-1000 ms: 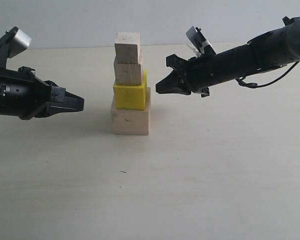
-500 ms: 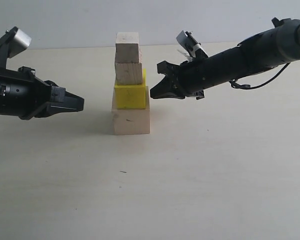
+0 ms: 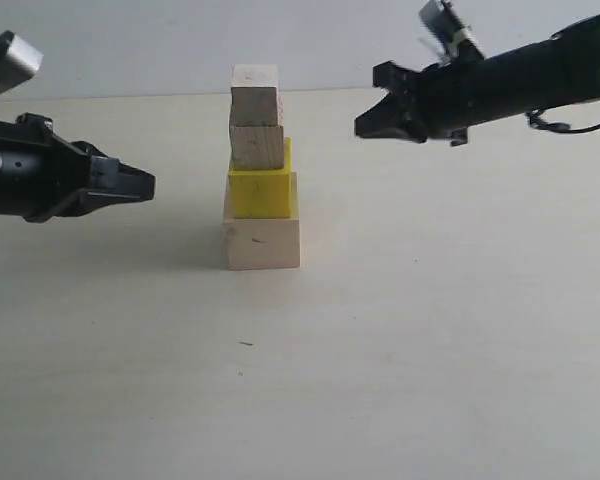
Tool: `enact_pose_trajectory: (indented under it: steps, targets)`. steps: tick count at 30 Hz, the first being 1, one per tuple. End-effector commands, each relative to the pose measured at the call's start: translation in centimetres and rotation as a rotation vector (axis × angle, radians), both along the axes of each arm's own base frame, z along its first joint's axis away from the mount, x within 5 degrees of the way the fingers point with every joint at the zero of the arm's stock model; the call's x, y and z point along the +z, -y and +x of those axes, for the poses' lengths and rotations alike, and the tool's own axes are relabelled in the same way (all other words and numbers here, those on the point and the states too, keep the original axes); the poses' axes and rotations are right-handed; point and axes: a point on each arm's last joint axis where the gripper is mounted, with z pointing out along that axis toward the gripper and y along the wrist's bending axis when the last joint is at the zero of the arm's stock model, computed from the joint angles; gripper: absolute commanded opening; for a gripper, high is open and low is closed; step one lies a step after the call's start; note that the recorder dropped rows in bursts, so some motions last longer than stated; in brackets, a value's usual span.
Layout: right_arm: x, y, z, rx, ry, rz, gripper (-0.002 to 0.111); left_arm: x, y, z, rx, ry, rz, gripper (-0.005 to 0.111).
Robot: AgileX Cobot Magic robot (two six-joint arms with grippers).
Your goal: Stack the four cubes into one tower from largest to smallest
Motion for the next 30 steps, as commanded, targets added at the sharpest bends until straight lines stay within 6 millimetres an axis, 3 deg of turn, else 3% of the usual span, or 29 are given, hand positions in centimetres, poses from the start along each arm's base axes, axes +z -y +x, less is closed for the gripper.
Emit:
enact_pose_trajectory:
  steps: [1, 5, 12, 15, 20, 22, 25, 30]
  targets:
    - [3.3, 4.4, -1.7, -0.184, 0.149, -0.149, 0.000, 2.9, -1.1, -0.7, 0.099, 0.137, 0.016, 0.000]
    - [7.9, 5.7, -5.1, -0.223, 0.418, -0.260, 0.000, 5.3, -1.8, -1.7, 0.162, 0.250, 0.023, 0.000]
    - [18.5, 6.5, -12.1, -0.298, 0.891, -0.349, 0.000, 8.0, -3.2, -2.6, 0.284, 0.389, 0.050, 0.000]
    - [22.0, 6.6, -15.3, -0.309, 1.043, -0.370, 0.000, 11.0, -3.6, -2.9, 0.324, 0.503, 0.040, 0.000]
    - [26.3, 6.7, -20.8, -0.327, 1.271, -0.400, 0.000, 17.7, -4.7, -3.9, 0.402, 0.763, 0.068, 0.000]
    - [27.6, 6.9, -22.9, -0.359, 1.345, -0.427, 0.000, 19.5, -5.1, -4.7, 0.424, 0.833, 0.072, 0.000]
    - [29.4, 7.6, -26.4, -0.458, 1.426, -0.455, 0.000, 20.9, -6.5, -6.2, 0.541, 0.923, 0.094, 0.000]
    - [31.0, 8.4, -31.6, -0.561, 1.552, -0.510, 0.000, 21.5, -8.5, -10.2, 0.665, 1.060, 0.155, 0.000]
